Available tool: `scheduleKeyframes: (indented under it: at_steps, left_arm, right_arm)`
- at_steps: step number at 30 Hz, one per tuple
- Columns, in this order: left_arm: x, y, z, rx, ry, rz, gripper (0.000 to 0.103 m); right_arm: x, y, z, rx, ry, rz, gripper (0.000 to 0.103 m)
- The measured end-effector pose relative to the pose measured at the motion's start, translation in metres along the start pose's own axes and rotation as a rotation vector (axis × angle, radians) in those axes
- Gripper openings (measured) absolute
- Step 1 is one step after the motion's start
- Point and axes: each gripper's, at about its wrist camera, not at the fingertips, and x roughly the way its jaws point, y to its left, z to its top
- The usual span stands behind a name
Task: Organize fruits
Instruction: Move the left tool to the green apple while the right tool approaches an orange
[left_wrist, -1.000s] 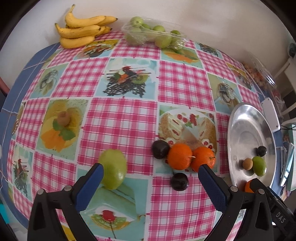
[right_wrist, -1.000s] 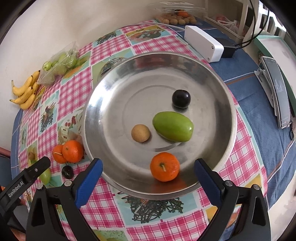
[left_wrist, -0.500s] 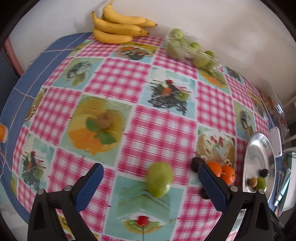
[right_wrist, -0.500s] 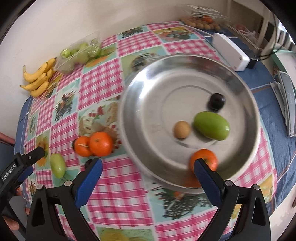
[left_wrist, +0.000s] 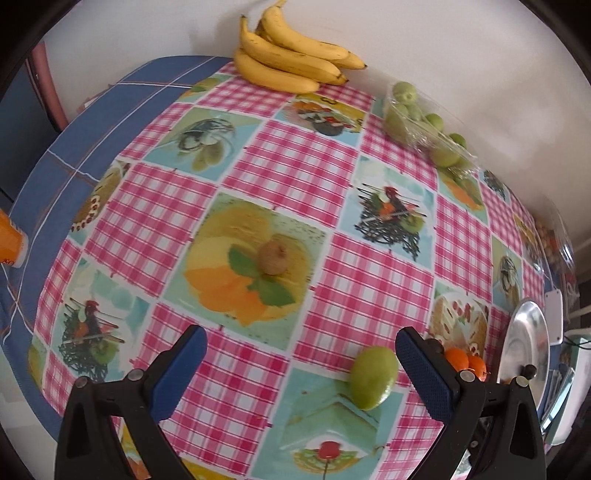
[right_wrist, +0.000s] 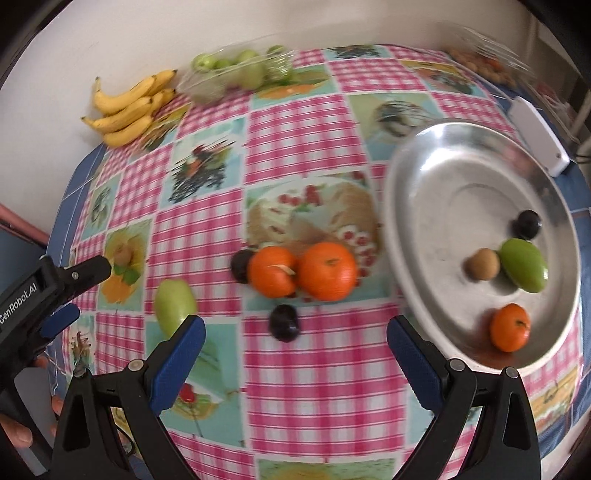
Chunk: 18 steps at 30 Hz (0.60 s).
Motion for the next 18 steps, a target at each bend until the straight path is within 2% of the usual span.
scheduleKeyframes:
  at_steps: [7,12,15,18]
  left_arm:
    - [0.003,0.011,0.003,-0.015,0.011,0.000,0.103]
    - [0.007,0.007,0.001,-0.004,0.025,0.000,0.103]
    - [0.007,0.002,0.000,0.011,0.025,-0.006,0.103]
    - [0.007,-0.002,-0.001,0.030,0.025,-0.005,0.103]
  right_arm:
    - [0.013,0.024,0.002,-0.048,0.015,0.019,0.099]
    - [0.014,0.020,0.005,-0.033,-0.001,0.037,0.099]
    - [0.012,0.016,0.010,-0.012,-0.013,-0.003,0.099]
    - [0.007,0.013,0.013,-0.009,-0.039,0.004,0.099]
